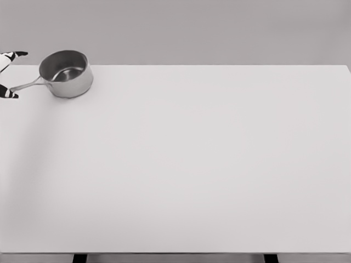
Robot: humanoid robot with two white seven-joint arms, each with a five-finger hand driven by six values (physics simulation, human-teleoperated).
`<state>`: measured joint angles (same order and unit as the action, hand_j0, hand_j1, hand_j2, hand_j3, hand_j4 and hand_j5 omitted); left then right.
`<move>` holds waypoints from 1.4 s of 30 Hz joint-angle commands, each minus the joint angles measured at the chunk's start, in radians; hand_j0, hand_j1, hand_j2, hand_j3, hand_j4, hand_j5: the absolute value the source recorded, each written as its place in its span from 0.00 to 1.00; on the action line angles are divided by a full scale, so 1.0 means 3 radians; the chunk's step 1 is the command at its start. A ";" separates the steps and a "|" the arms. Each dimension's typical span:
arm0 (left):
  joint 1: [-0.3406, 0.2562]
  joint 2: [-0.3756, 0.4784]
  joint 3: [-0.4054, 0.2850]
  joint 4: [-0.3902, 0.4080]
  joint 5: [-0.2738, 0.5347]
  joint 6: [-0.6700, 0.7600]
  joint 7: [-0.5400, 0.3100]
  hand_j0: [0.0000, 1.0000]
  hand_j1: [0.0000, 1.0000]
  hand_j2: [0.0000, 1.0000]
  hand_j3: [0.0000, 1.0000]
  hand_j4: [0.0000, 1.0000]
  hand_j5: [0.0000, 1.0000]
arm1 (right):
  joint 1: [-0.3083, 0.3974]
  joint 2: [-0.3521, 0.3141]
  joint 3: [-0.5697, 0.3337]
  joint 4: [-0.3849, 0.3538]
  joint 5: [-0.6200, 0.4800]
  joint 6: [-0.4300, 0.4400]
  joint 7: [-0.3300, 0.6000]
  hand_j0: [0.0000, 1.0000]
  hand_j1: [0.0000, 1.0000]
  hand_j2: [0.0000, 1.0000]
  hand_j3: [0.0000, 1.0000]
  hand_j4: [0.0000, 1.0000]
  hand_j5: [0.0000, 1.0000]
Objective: Rotate pot handle
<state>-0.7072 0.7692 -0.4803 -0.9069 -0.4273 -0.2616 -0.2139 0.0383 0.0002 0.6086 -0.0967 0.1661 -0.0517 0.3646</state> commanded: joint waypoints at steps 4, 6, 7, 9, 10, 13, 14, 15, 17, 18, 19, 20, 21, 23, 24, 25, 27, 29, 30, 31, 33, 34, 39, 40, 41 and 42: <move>-0.0036 -0.0207 -0.0015 0.0052 -0.0324 0.0508 0.0390 1.00 1.00 1.00 1.00 1.00 1.00 | 0.0000 -0.0001 0.0001 0.0000 -0.0001 -0.0002 0.0002 1.00 1.00 1.00 1.00 1.00 1.00; -0.0041 -0.0258 -0.0020 0.0073 -0.0391 0.0626 0.0457 1.00 1.00 1.00 1.00 1.00 1.00 | 0.0000 -0.0001 0.0001 0.0005 -0.0001 -0.0002 -0.0003 1.00 1.00 1.00 1.00 1.00 1.00; -0.0046 -0.0258 -0.0020 0.0073 -0.0396 0.0642 0.0463 1.00 1.00 1.00 1.00 1.00 1.00 | 0.0000 -0.0001 0.0001 0.0000 -0.0001 -0.0002 0.0002 1.00 1.00 1.00 1.00 1.00 1.00; -0.0092 -0.0314 -0.0020 0.0088 -0.0426 0.0728 0.0478 1.00 1.00 1.00 1.00 1.00 1.00 | 0.0000 -0.0001 0.0001 0.0000 -0.0001 -0.0002 0.0002 1.00 1.00 1.00 1.00 1.00 1.00; -0.0107 -0.0370 -0.0025 0.0109 -0.0488 0.0836 0.0529 1.00 1.00 1.00 1.00 1.00 1.00 | 0.0000 -0.0001 0.0001 0.0005 -0.0001 0.0004 0.0002 1.00 1.00 1.00 1.00 1.00 1.00; -0.0138 -0.0483 -0.0030 0.0180 -0.0600 0.1015 0.0662 1.00 1.00 1.00 1.00 1.00 1.00 | 0.0000 -0.0001 0.0001 0.0000 -0.0001 0.0004 0.0002 1.00 1.00 1.00 1.00 1.00 1.00; -0.0153 -0.0488 -0.0030 0.0190 -0.0600 0.1020 0.0672 1.00 1.00 1.00 1.00 1.00 1.00 | 0.0000 -0.0001 0.0001 0.0000 -0.0001 -0.0002 -0.0003 1.00 1.00 1.00 1.00 1.00 1.00; -0.0169 -0.0493 -0.0035 0.0190 -0.0600 0.1061 0.0677 1.00 1.00 1.00 1.00 1.00 1.00 | 0.0000 -0.0001 0.0001 0.0000 -0.0001 -0.0002 -0.0003 1.00 1.00 1.00 1.00 1.00 1.00; -0.0194 -0.0544 -0.0035 0.0196 -0.0626 0.1178 0.0703 1.00 1.00 1.00 1.00 1.00 1.00 | 0.0000 -0.0001 0.0001 0.0000 -0.0001 -0.0002 0.0002 1.00 1.00 1.00 1.00 1.00 1.00; -0.0199 -0.0560 -0.0035 0.0196 -0.0657 0.1214 0.0723 1.00 1.00 1.00 1.00 1.00 1.00 | 0.0000 -0.0001 0.0001 0.0005 -0.0001 -0.0002 0.0002 1.00 1.00 1.00 1.00 1.00 1.00; -0.0210 -0.0606 -0.0035 0.0221 -0.0718 0.1286 0.0779 1.00 1.00 1.00 1.00 1.00 1.00 | 0.0000 -0.0001 -0.0004 0.0000 -0.0001 0.0004 0.0002 1.00 1.00 1.00 1.00 1.00 1.00; -0.0215 -0.0631 -0.0040 0.0252 -0.0733 0.1311 0.0790 1.00 1.00 1.00 1.00 1.00 1.00 | 0.0000 -0.0001 0.0001 0.0000 -0.0001 -0.0002 0.0002 1.00 1.00 1.00 1.00 1.00 1.00; -0.0225 -0.0652 -0.0040 0.0257 -0.0733 0.1327 0.0810 1.00 1.00 1.00 1.00 1.00 1.00 | 0.0000 -0.0001 0.0001 0.0000 -0.0001 -0.0002 0.0002 1.00 1.00 1.00 1.00 1.00 1.00; -0.0240 -0.0647 -0.0056 0.0257 -0.0733 0.1322 0.0810 1.00 1.00 1.00 1.00 1.00 1.00 | 0.0000 -0.0001 0.0001 0.0000 -0.0001 -0.0002 0.0002 1.00 1.00 1.00 1.00 1.00 1.00; -0.0240 -0.0647 -0.0061 0.0257 -0.0733 0.1301 0.0810 1.00 1.00 1.00 1.00 1.00 1.00 | 0.0000 -0.0001 0.0001 0.0000 -0.0001 -0.0002 0.0002 1.00 1.00 1.00 1.00 1.00 1.00; -0.0235 -0.0621 -0.0061 0.0252 -0.0728 0.1266 0.0810 1.00 1.00 1.00 1.00 1.00 1.00 | 0.0000 -0.0001 -0.0004 0.0000 -0.0001 -0.0002 -0.0003 1.00 1.00 1.00 1.00 1.00 1.00; -0.0220 -0.0514 -0.0045 0.0216 -0.0713 0.0908 0.0805 1.00 1.00 1.00 1.00 1.00 1.00 | 0.0000 -0.0001 0.0001 0.0000 -0.0001 -0.0002 0.0002 1.00 1.00 1.00 1.00 1.00 1.00; -0.0210 -0.0406 -0.0030 0.0206 -0.0687 0.0632 0.0795 1.00 1.00 1.00 1.00 1.00 1.00 | 0.0000 -0.0001 -0.0004 0.0000 -0.0001 0.0004 0.0002 1.00 1.00 1.00 1.00 1.00 1.00; -0.0205 -0.0371 -0.0030 0.0201 -0.0657 0.0504 0.0790 1.00 1.00 1.00 1.00 1.00 1.00 | 0.0000 -0.0001 0.0001 0.0005 -0.0001 -0.0002 0.0002 1.00 1.00 1.00 1.00 1.00 1.00; -0.0189 -0.0259 -0.0030 0.0196 -0.0591 0.0204 0.0785 1.00 1.00 1.00 1.00 1.00 1.00 | 0.0000 -0.0001 -0.0004 0.0000 -0.0001 -0.0002 0.0002 1.00 1.00 1.00 1.00 1.00 1.00; -0.0118 -0.0018 -0.0025 0.0196 -0.0463 -0.0737 0.0779 1.00 1.00 1.00 1.00 1.00 1.00 | 0.0000 -0.0001 0.0001 0.0000 -0.0001 -0.0002 -0.0003 1.00 1.00 1.00 1.00 1.00 1.00; -0.0072 0.0156 -0.0025 0.0170 -0.0422 -0.1164 0.0774 1.00 1.00 1.00 1.00 1.00 1.00 | 0.0000 -0.0001 0.0001 0.0000 -0.0001 -0.0002 0.0002 1.00 1.00 1.00 1.00 1.00 1.00; -0.0005 0.0340 -0.0030 -0.0438 -0.0411 -0.1164 0.0458 1.00 1.00 1.00 1.00 1.00 1.00 | 0.0000 -0.0001 -0.0004 0.0000 -0.0001 -0.0002 0.0002 1.00 1.00 1.00 1.00 1.00 1.00; 0.0142 0.0356 -0.0030 -0.0754 -0.0355 -0.1164 0.0300 1.00 1.00 1.00 1.00 1.00 1.00 | 0.0000 -0.0001 0.0001 0.0000 -0.0001 -0.0002 0.0002 1.00 1.00 1.00 1.00 1.00 1.00; 0.0291 0.0356 -0.0030 -0.1036 -0.0304 -0.1164 0.0207 1.00 1.00 1.00 1.00 1.00 1.00 | 0.0000 -0.0001 -0.0004 0.0000 -0.0001 -0.0002 0.0002 1.00 1.00 1.00 1.00 1.00 1.00; 0.0454 0.0351 -0.0040 -0.1408 -0.0289 -0.1164 0.0125 1.00 1.00 1.00 1.00 1.00 1.00 | 0.0000 -0.0001 0.0001 0.0000 -0.0001 -0.0002 0.0002 1.00 1.00 1.00 1.00 1.00 1.00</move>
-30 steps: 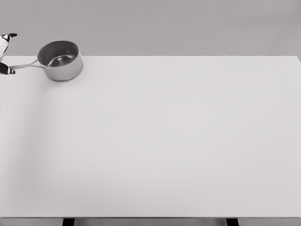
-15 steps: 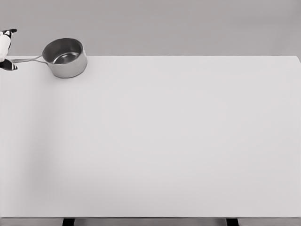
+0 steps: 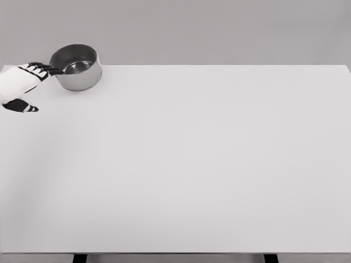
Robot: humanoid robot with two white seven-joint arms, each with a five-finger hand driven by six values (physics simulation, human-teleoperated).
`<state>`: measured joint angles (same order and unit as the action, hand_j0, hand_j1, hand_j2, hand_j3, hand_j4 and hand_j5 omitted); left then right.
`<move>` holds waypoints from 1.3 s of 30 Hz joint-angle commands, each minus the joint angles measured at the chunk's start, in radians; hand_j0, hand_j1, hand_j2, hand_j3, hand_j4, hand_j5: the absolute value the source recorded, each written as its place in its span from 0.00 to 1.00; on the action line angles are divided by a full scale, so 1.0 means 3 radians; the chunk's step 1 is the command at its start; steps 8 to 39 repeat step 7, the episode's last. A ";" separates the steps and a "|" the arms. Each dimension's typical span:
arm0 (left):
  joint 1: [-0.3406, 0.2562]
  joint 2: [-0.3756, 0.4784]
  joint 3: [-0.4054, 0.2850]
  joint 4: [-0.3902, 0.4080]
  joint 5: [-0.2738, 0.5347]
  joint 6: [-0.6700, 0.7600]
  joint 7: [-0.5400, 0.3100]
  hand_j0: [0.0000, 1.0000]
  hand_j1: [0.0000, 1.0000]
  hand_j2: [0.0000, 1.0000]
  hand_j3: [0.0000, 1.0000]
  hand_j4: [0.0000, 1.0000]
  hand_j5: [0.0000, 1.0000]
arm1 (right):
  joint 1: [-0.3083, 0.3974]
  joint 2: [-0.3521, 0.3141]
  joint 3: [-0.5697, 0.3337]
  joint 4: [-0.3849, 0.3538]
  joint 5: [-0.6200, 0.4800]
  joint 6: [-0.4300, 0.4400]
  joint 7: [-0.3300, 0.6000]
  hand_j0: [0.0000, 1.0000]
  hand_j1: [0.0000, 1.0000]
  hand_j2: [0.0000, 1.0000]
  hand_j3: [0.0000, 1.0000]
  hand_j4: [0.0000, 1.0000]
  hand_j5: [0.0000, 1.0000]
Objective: Rotate pot handle
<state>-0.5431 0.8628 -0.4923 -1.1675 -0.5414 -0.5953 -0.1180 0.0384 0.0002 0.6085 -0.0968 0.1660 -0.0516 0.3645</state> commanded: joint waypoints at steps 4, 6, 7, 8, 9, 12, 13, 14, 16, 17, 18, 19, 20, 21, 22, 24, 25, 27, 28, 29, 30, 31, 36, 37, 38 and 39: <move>0.0174 0.0018 -0.0021 -0.1196 0.0224 -0.0052 -0.0271 1.00 1.00 1.00 1.00 1.00 1.00 | 0.0000 -0.0001 0.0002 0.0000 -0.0001 -0.0002 0.0002 1.00 1.00 1.00 1.00 1.00 1.00; 0.0179 0.0013 -0.0021 -0.1176 0.0250 -0.0052 -0.0277 1.00 1.00 1.00 1.00 1.00 1.00 | 0.0000 -0.0001 0.0002 0.0000 -0.0001 -0.0002 0.0002 1.00 1.00 1.00 1.00 1.00 1.00; 0.0184 0.0008 -0.0026 -0.1160 0.0245 -0.0052 -0.0277 1.00 1.00 1.00 1.00 1.00 1.00 | 0.0000 -0.0001 -0.0003 0.0000 -0.0001 0.0003 -0.0003 1.00 1.00 1.00 1.00 1.00 1.00; 0.0184 0.0008 -0.0026 -0.1160 0.0245 -0.0052 -0.0277 1.00 1.00 1.00 1.00 1.00 1.00 | 0.0000 -0.0001 -0.0003 0.0000 -0.0001 0.0003 -0.0003 1.00 1.00 1.00 1.00 1.00 1.00; 0.0184 0.0008 -0.0026 -0.1160 0.0245 -0.0052 -0.0277 1.00 1.00 1.00 1.00 1.00 1.00 | 0.0000 -0.0001 -0.0003 0.0000 -0.0001 0.0003 -0.0003 1.00 1.00 1.00 1.00 1.00 1.00; 0.0184 0.0008 -0.0026 -0.1160 0.0245 -0.0052 -0.0277 1.00 1.00 1.00 1.00 1.00 1.00 | 0.0000 -0.0001 -0.0003 0.0000 -0.0001 0.0003 -0.0003 1.00 1.00 1.00 1.00 1.00 1.00; 0.0184 0.0008 -0.0026 -0.1160 0.0245 -0.0052 -0.0277 1.00 1.00 1.00 1.00 1.00 1.00 | 0.0000 -0.0001 -0.0003 0.0000 -0.0001 0.0003 -0.0003 1.00 1.00 1.00 1.00 1.00 1.00; 0.0184 0.0008 -0.0026 -0.1160 0.0245 -0.0052 -0.0277 1.00 1.00 1.00 1.00 1.00 1.00 | 0.0000 -0.0001 -0.0003 0.0000 -0.0001 0.0003 -0.0003 1.00 1.00 1.00 1.00 1.00 1.00; 0.0184 0.0008 -0.0026 -0.1160 0.0245 -0.0052 -0.0277 1.00 1.00 1.00 1.00 1.00 1.00 | 0.0000 -0.0001 -0.0003 0.0000 -0.0001 0.0003 -0.0003 1.00 1.00 1.00 1.00 1.00 1.00; 0.0184 0.0008 -0.0026 -0.1160 0.0245 -0.0052 -0.0277 1.00 1.00 1.00 1.00 1.00 1.00 | 0.0000 -0.0001 -0.0003 0.0000 -0.0001 0.0003 -0.0003 1.00 1.00 1.00 1.00 1.00 1.00; 0.0184 0.0008 -0.0026 -0.1160 0.0245 -0.0052 -0.0277 1.00 1.00 1.00 1.00 1.00 1.00 | 0.0000 -0.0001 -0.0003 0.0000 -0.0001 0.0003 -0.0003 1.00 1.00 1.00 1.00 1.00 1.00; 0.0184 0.0008 -0.0026 -0.1160 0.0245 -0.0052 -0.0277 1.00 1.00 1.00 1.00 1.00 1.00 | 0.0000 -0.0001 -0.0003 0.0000 -0.0001 0.0003 -0.0003 1.00 1.00 1.00 1.00 1.00 1.00; 0.0184 0.0008 -0.0026 -0.1160 0.0245 -0.0052 -0.0277 1.00 1.00 1.00 1.00 1.00 1.00 | 0.0000 -0.0001 -0.0003 0.0000 -0.0001 0.0003 -0.0003 1.00 1.00 1.00 1.00 1.00 1.00; 0.0184 0.0008 -0.0026 -0.1160 0.0245 -0.0052 -0.0277 1.00 1.00 1.00 1.00 1.00 1.00 | 0.0000 -0.0001 -0.0003 0.0000 -0.0001 0.0003 -0.0003 1.00 1.00 1.00 1.00 1.00 1.00; 0.0184 0.0008 -0.0026 -0.1160 0.0245 -0.0052 -0.0277 1.00 1.00 1.00 1.00 1.00 1.00 | 0.0000 -0.0001 -0.0003 0.0000 -0.0001 0.0003 -0.0003 1.00 1.00 1.00 1.00 1.00 1.00; 0.0184 0.0008 -0.0026 -0.1160 0.0245 -0.0052 -0.0277 1.00 1.00 1.00 1.00 1.00 1.00 | 0.0000 -0.0001 -0.0003 0.0000 -0.0001 0.0003 -0.0003 1.00 1.00 1.00 1.00 1.00 1.00; 0.0184 0.0008 -0.0026 -0.1160 0.0245 -0.0052 -0.0277 1.00 1.00 1.00 1.00 1.00 1.00 | 0.0000 -0.0001 -0.0003 0.0000 -0.0001 0.0003 -0.0003 1.00 1.00 1.00 1.00 1.00 1.00; 0.0184 0.0008 -0.0026 -0.1160 0.0245 -0.0052 -0.0277 1.00 1.00 1.00 1.00 1.00 1.00 | 0.0000 -0.0001 -0.0003 0.0000 -0.0001 0.0003 -0.0003 1.00 1.00 1.00 1.00 1.00 1.00; 0.0184 0.0008 -0.0026 -0.1160 0.0245 -0.0052 -0.0277 1.00 1.00 1.00 1.00 1.00 1.00 | 0.0000 -0.0001 -0.0003 0.0000 -0.0001 0.0003 -0.0003 1.00 1.00 1.00 1.00 1.00 1.00; 0.0184 0.0008 -0.0026 -0.1160 0.0245 -0.0052 -0.0277 1.00 1.00 1.00 1.00 1.00 1.00 | 0.0000 -0.0001 -0.0003 0.0000 -0.0001 0.0003 -0.0003 1.00 1.00 1.00 1.00 1.00 1.00; 0.0184 0.0008 -0.0026 -0.1160 0.0245 -0.0052 -0.0277 1.00 1.00 1.00 1.00 1.00 1.00 | 0.0000 -0.0001 -0.0003 0.0000 -0.0001 0.0003 -0.0003 1.00 1.00 1.00 1.00 1.00 1.00; 0.0184 0.0008 -0.0026 -0.1160 0.0245 -0.0052 -0.0277 1.00 1.00 1.00 1.00 1.00 1.00 | 0.0000 -0.0001 -0.0003 0.0000 -0.0001 0.0003 -0.0003 1.00 1.00 1.00 1.00 1.00 1.00; 0.0184 0.0008 -0.0026 -0.1160 0.0245 -0.0052 -0.0277 1.00 1.00 1.00 1.00 1.00 1.00 | 0.0000 -0.0001 -0.0003 0.0000 -0.0001 0.0003 -0.0003 1.00 1.00 1.00 1.00 1.00 1.00; 0.0184 0.0008 -0.0026 -0.1160 0.0245 -0.0052 -0.0277 1.00 1.00 1.00 1.00 1.00 1.00 | 0.0000 -0.0001 -0.0003 0.0000 -0.0001 0.0003 -0.0003 1.00 1.00 1.00 1.00 1.00 1.00; 0.0184 0.0008 -0.0026 -0.1160 0.0245 -0.0052 -0.0277 1.00 1.00 1.00 1.00 1.00 1.00 | 0.0000 -0.0001 -0.0003 0.0000 -0.0001 0.0003 -0.0003 1.00 1.00 1.00 1.00 1.00 1.00; 0.0184 0.0008 -0.0026 -0.1160 0.0245 -0.0052 -0.0277 1.00 1.00 1.00 1.00 1.00 1.00 | 0.0000 -0.0001 -0.0003 0.0000 -0.0001 0.0003 -0.0003 1.00 1.00 1.00 1.00 1.00 1.00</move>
